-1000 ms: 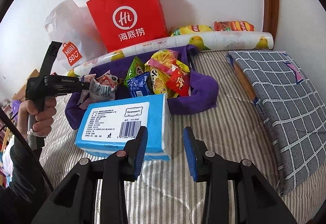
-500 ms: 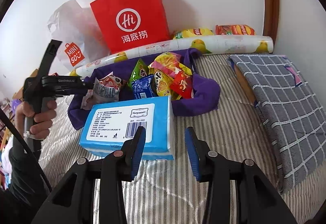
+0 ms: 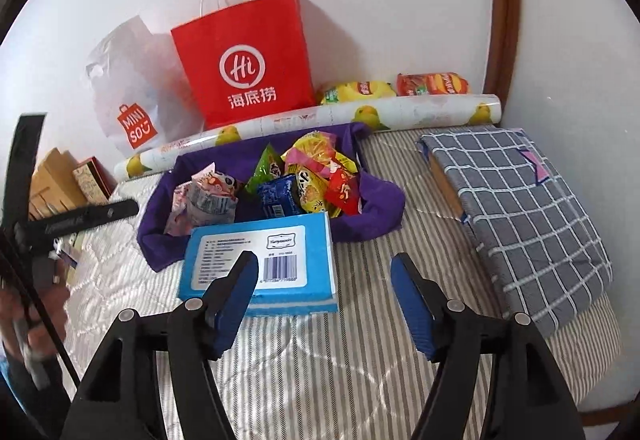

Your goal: Organize snacks

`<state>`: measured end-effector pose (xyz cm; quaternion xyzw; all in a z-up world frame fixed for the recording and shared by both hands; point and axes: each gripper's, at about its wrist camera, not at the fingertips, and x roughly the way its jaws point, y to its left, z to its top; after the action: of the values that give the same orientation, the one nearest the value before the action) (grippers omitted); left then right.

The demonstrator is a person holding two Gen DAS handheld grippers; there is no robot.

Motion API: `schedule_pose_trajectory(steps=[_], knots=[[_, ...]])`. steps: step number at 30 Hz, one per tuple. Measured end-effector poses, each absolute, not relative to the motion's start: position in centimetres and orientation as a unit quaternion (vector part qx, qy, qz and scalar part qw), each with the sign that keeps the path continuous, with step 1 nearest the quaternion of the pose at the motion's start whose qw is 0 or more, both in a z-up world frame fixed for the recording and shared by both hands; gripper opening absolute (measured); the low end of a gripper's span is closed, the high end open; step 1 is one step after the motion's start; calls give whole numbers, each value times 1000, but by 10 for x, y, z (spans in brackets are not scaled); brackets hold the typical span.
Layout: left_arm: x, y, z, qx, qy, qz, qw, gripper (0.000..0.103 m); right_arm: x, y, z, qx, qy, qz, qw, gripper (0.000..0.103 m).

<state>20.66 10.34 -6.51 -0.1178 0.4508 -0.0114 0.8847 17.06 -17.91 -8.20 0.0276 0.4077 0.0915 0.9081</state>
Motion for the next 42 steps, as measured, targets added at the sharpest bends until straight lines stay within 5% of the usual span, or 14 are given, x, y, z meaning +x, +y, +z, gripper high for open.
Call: schedule_pose_trajectory(steps=[10,12,19,42], knots=[[125,66,-42,-88,420,-16,903,81,119,-174,-48,23,385,75,920,74],[112,57,-41,-82,416,-20,906,82,105,-175,-44,26,377,69,923,86],[67,38,-37,-68,395,-14,916,90,57,-182,-35,16,347,43,937,102],[-13,10,-23,-59,361,7,931,94,-20,-218,-39,28,329,17,944,103]])
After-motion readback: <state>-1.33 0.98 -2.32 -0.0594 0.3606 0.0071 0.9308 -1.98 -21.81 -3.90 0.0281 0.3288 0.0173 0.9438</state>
